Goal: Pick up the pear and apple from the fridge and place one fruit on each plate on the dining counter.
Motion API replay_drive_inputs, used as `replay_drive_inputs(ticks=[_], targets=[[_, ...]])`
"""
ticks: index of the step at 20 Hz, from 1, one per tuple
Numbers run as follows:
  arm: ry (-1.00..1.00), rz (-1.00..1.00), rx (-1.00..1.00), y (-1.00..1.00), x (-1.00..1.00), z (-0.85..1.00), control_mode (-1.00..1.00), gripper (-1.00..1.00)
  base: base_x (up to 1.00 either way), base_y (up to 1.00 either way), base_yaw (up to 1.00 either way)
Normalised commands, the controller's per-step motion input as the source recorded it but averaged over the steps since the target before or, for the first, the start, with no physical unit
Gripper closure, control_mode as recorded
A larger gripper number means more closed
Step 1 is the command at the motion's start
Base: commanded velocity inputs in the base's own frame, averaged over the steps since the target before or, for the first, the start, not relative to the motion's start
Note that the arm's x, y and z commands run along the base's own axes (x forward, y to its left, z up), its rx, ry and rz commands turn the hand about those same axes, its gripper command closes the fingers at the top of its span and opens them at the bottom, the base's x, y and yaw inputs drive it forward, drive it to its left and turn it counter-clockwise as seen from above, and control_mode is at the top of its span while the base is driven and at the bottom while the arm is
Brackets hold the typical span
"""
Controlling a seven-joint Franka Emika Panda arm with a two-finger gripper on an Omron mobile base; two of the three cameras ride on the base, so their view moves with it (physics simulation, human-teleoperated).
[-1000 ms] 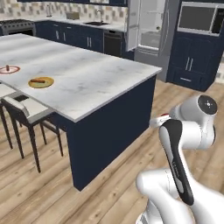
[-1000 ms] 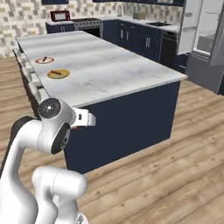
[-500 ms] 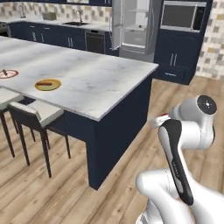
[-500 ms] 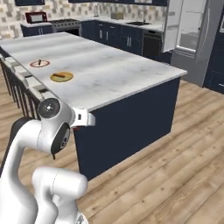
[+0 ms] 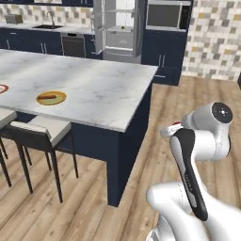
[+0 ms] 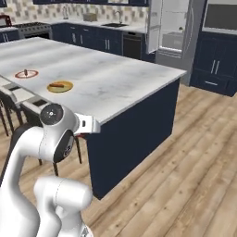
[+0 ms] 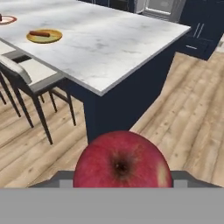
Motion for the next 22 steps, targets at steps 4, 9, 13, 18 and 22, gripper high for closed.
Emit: replay_drive_inputs(ticks=[4, 9, 13, 18, 22], targets=[[0.0, 0.0, 0.0, 0.0, 0.0, 0.0, 1.0, 1.0, 0.0, 1.0, -0.24], [0.0, 0.0, 0.0, 0.0, 0.0, 0.0, 1.0, 1.0, 0.0, 1.0, -0.23], [0.0, 0.0, 0.0, 0.0, 0.0, 0.0, 1.0, 1.0, 0.0, 1.0, -0.27], [0.0, 0.0, 0.0, 0.0, 0.0, 0.0, 1.0, 1.0, 0.0, 1.0, -0.27], [0.0, 0.0, 0.0, 0.0, 0.0, 0.0, 1.0, 1.0, 0.0, 1.0, -0.27]])
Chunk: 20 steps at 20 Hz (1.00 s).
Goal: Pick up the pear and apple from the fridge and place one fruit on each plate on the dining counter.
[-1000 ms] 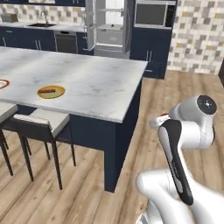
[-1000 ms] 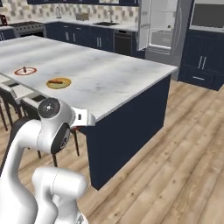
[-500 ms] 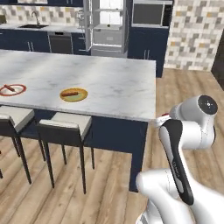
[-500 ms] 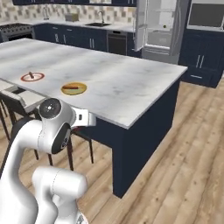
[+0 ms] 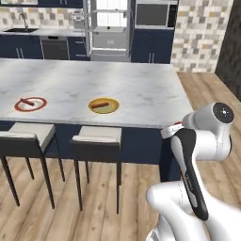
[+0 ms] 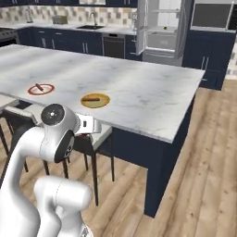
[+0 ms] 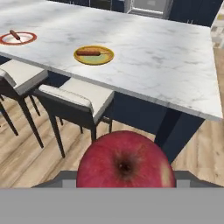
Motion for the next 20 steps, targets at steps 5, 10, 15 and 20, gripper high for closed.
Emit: replay_drive_inputs(ticks=[5, 10, 15, 20], targets=[[0.0, 0.0, 0.0, 0.0, 0.0, 0.0, 1.0, 1.0, 0.0, 0.91, -0.29], [0.0, 0.0, 0.0, 0.0, 0.0, 0.0, 1.0, 1.0, 0.0, 0.69, -0.31], [0.0, 0.0, 0.0, 0.0, 0.0, 0.0, 1.0, 1.0, 0.01, 0.73, -0.23], [0.0, 0.0, 0.0, 0.0, 0.0, 0.0, 1.0, 1.0, 0.22, 0.99, -0.16]])
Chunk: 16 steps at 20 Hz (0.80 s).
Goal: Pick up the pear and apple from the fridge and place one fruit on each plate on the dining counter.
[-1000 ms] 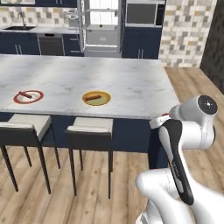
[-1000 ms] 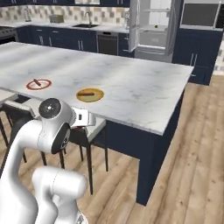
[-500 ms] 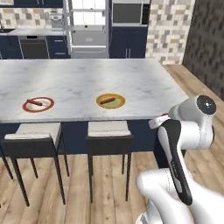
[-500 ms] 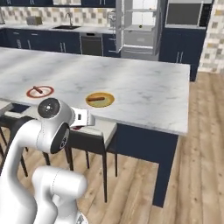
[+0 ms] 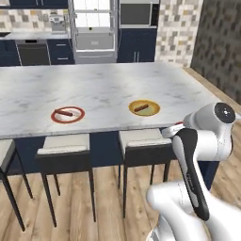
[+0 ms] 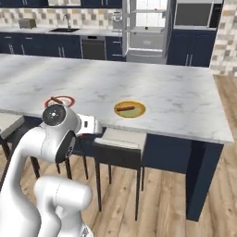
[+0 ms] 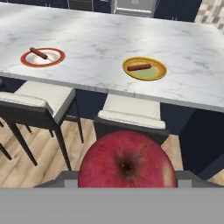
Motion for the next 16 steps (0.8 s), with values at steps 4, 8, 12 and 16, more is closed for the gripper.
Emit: replay_drive_inputs(ticks=[4, 8, 12, 16], targets=[[0.0, 0.0, 0.0, 0.0, 0.0, 0.0, 1.0, 1.0, 0.41, 0.72, -0.14], [0.0, 0.0, 0.0, 0.0, 0.0, 0.0, 1.0, 1.0, 0.53, 0.32, -0.12], [0.0, 0.0, 0.0, 0.0, 0.0, 0.0, 1.0, 1.0, 0.54, 0.32, -0.11], [0.0, 0.0, 0.0, 0.0, 0.0, 0.0, 1.0, 1.0, 0.42, 0.35, -0.1]])
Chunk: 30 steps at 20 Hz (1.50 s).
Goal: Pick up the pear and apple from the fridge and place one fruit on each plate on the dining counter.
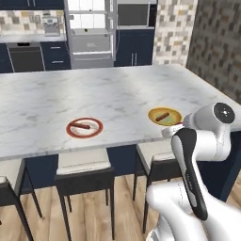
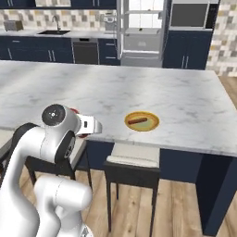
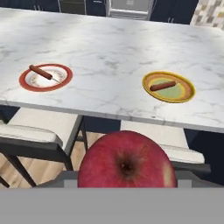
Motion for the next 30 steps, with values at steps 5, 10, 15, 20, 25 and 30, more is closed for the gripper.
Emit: replay_drive_inputs(ticks=[5, 10, 15, 20, 25, 30], targets=[[0.0, 0.0, 0.0, 0.0, 0.0, 0.0, 1.0, 1.0, 0.38, 0.33, -0.07], [0.0, 0.0, 0.0, 0.0, 0.0, 0.0, 1.0, 1.0, 0.44, 0.17, -0.04], [0.0, 0.0, 0.0, 0.0, 0.0, 0.0, 1.0, 1.0, 0.45, 0.12, -0.04], [0.0, 0.0, 0.0, 0.0, 0.0, 0.0, 1.0, 1.0, 0.27, 0.19, -0.03], [0.13, 0.06, -0.02, 0.44, 0.11, -0.03, -1.0, 1.0, 0.0, 0.0, 0.0], [0.19, 0.2, 0.0, 0.38, 0.17, 0.0, -1.0, 1.0, 0.0, 0.0, 0.0]])
